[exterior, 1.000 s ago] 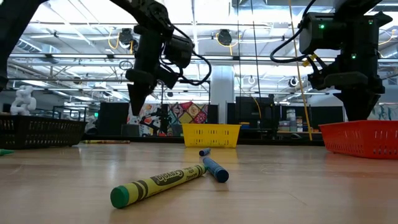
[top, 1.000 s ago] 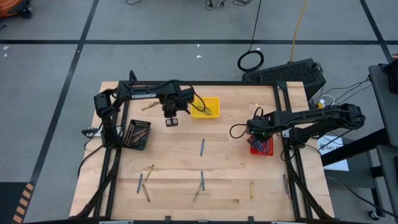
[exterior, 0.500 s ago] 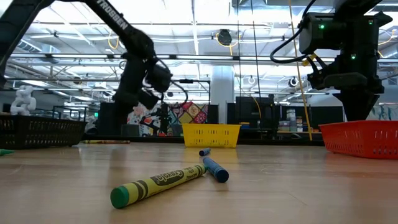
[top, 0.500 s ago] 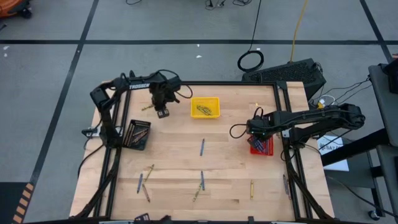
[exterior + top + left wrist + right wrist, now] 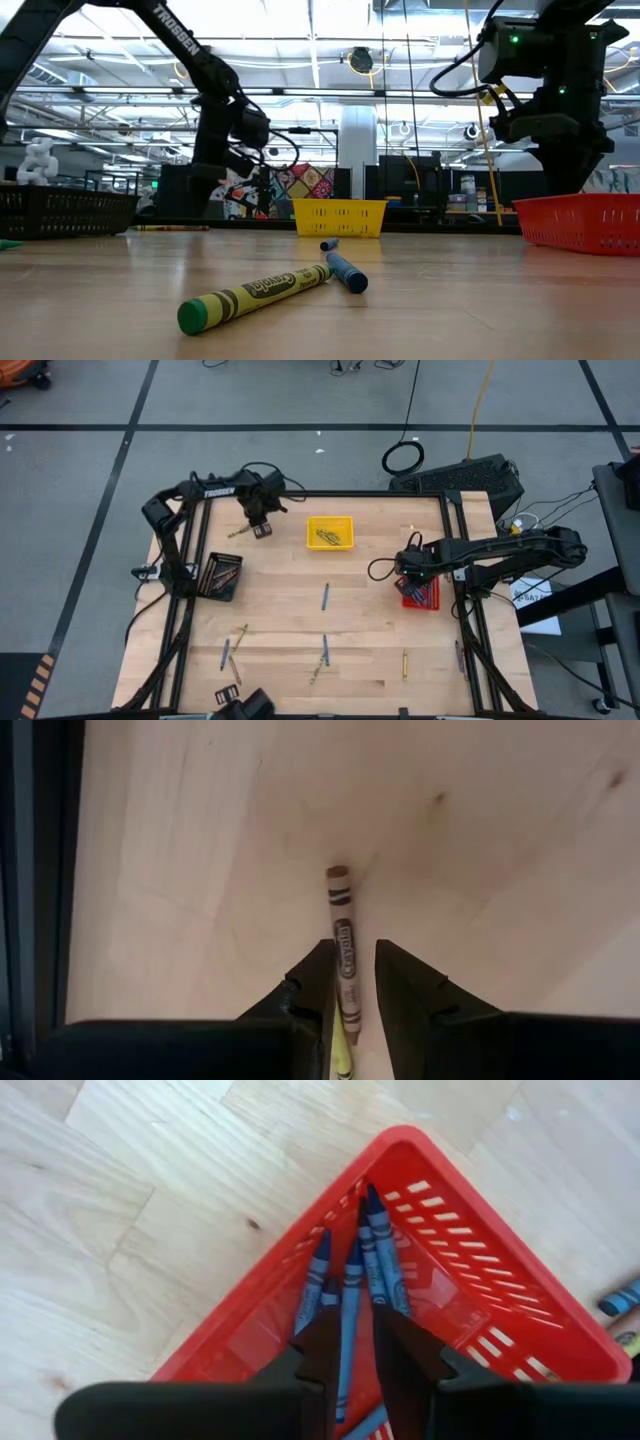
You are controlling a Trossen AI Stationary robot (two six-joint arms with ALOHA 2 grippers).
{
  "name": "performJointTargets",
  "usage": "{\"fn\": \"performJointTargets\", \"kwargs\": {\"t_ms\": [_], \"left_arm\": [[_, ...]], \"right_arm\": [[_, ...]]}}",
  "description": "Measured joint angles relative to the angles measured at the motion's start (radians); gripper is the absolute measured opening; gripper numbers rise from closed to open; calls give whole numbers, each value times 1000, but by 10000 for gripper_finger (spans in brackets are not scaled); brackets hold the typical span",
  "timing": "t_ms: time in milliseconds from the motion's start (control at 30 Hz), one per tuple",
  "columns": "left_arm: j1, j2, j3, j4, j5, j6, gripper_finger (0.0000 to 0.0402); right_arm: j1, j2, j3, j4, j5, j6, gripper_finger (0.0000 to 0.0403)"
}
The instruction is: Sort crayons
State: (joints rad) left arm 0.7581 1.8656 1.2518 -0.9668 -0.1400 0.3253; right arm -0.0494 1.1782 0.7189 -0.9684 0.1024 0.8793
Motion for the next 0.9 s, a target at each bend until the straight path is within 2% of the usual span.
{"fn": "performJointTargets", "kwargs": {"t_ms": [233,900], "left_arm": [[56,0,0,-3,81,30,66],[67,8,-24,42,114,49,66]], "right_arm": [[0,0,0,-1,-1,24,51],[0,0,0,-1,-2,42,51]]}}
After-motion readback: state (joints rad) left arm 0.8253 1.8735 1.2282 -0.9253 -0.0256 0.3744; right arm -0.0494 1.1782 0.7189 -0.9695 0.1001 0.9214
